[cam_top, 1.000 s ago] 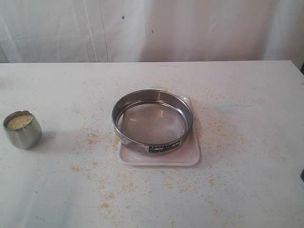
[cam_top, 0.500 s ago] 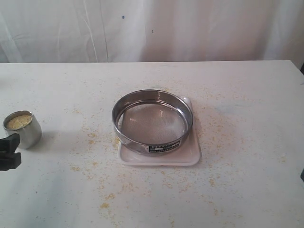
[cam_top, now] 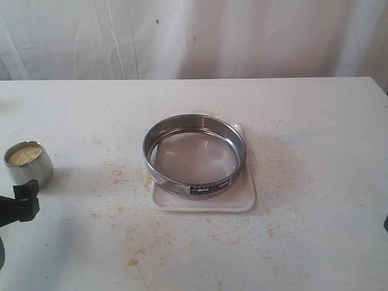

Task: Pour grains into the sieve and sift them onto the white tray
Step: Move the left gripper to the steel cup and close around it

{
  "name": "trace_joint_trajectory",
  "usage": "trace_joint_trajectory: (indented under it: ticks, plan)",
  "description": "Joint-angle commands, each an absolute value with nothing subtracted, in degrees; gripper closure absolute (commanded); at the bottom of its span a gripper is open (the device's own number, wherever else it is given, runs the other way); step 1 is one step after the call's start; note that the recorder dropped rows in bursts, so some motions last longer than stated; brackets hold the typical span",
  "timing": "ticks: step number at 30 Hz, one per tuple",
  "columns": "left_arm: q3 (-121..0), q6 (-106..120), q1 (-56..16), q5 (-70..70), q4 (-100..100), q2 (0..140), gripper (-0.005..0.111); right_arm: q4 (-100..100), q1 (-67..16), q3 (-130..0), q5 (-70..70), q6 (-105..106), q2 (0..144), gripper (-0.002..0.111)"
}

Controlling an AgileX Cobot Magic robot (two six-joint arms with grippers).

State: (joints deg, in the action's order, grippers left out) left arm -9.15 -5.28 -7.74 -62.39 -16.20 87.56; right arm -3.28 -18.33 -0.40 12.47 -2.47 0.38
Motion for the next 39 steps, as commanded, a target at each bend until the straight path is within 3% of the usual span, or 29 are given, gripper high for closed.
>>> trace_joint_trajectory:
  ticks: [1, 17, 39]
  plan:
    - [-8.7, -5.8, -8.1, -64.0, -15.5, 89.9, 0.002, -2.9, -18.2, 0.0, 12.6, -2.2, 0.0, 0.108]
    - [-17.8, -5.8, -8.1, -70.0, -16.2, 104.6, 0.001, -2.9, -18.2, 0.0, 12.6, -2.2, 0.0, 0.108]
    - [-23.0, -5.7, -8.1, -70.0, -19.3, 108.1, 0.002, -2.9, -18.2, 0.0, 12.5, -2.2, 0.0, 0.108]
